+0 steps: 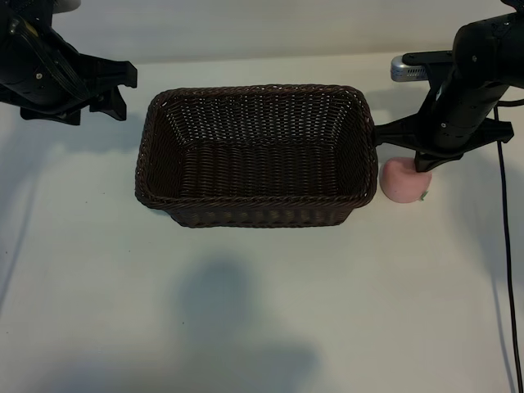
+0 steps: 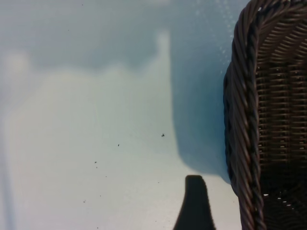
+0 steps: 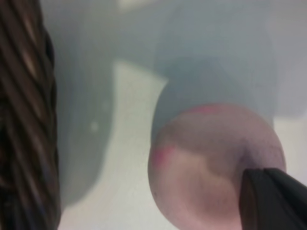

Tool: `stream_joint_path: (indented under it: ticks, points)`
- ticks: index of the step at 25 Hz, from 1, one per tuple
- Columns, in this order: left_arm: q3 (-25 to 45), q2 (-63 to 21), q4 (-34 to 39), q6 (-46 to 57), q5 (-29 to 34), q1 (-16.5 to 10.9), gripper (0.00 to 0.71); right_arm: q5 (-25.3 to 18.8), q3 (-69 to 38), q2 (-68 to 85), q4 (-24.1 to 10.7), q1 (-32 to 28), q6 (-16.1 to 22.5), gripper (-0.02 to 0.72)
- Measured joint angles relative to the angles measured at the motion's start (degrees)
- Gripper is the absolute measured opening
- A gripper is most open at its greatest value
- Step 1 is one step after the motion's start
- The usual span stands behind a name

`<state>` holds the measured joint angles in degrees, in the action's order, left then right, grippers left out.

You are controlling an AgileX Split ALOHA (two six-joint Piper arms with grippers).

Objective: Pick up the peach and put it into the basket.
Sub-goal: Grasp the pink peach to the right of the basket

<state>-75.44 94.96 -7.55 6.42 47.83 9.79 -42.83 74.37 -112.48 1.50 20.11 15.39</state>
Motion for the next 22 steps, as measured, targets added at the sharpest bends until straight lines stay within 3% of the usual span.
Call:
stream_joint_path:
  ticks: [5,12,15,20,22]
  points:
    - [0.0,0.0,0.0,0.0,0.0,0.0,0.531,-0.2,0.0,0.0,0.8,0.0,-0.7,0.018]
    - [0.0,0.0,0.0,0.0,0.0,0.0,0.531,-0.2,0.0,0.0,7.9,0.0,-6.8,0.055]
    - [0.0,0.0,0.0,0.0,0.0,0.0,0.531,-0.2,0.0,0.0,8.4,0.0,-7.2,0.152]
    - [0.0,0.0,0.0,-0.2,0.0,0.0,0.531,-0.2,0.0,0.0,8.2,0.0,-7.3,0.390]
    - [0.0,0.0,0.0,-0.2,0.0,0.0,0.531,-0.2,0.0,0.0,7.9,0.0,-7.3,0.444]
